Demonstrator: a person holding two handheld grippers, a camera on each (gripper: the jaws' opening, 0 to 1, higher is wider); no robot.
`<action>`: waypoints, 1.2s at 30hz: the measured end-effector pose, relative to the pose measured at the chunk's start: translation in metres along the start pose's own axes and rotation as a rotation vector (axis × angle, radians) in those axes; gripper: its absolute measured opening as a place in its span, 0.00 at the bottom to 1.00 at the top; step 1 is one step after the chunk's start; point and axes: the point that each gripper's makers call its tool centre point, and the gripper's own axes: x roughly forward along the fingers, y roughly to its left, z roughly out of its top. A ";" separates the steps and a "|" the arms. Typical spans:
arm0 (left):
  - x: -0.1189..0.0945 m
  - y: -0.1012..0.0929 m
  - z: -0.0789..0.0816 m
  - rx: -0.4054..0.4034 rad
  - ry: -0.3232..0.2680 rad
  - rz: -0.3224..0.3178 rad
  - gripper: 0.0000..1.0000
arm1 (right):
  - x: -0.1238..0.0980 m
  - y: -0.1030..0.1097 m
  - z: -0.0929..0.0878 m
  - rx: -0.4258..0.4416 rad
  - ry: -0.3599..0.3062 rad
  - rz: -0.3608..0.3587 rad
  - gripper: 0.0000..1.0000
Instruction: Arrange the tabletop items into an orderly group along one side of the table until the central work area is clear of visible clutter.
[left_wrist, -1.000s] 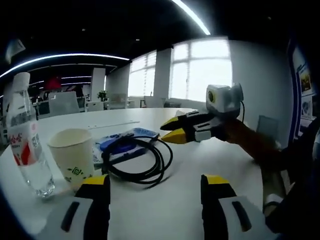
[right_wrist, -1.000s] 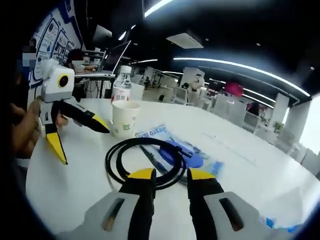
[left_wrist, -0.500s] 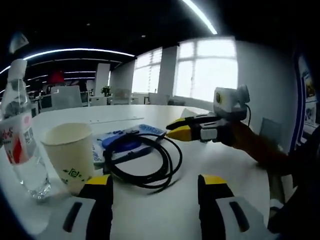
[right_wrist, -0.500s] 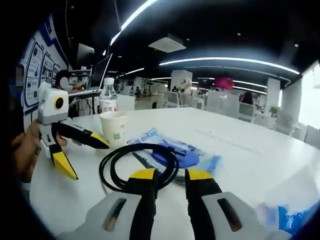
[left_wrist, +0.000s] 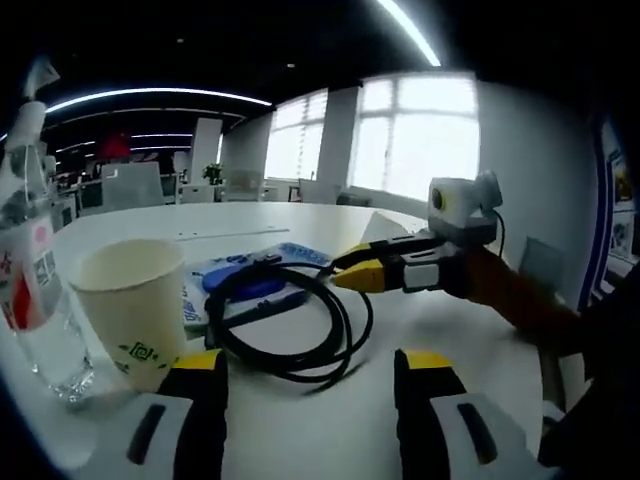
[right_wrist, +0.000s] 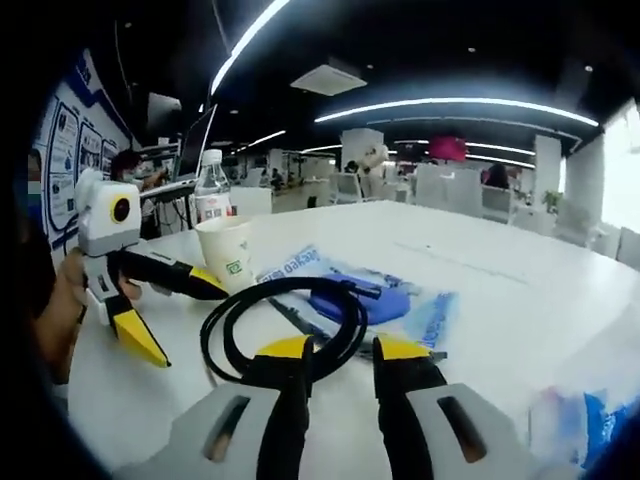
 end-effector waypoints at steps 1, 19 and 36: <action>0.000 0.000 0.000 0.000 0.000 0.001 0.66 | 0.000 0.000 0.000 0.000 0.000 -0.001 0.21; 0.009 0.001 -0.005 -0.013 0.010 -0.014 0.65 | 0.007 0.011 -0.012 0.054 0.045 0.024 0.17; 0.010 0.012 -0.007 -0.010 0.028 0.022 0.45 | 0.009 0.016 -0.016 0.067 0.069 0.050 0.12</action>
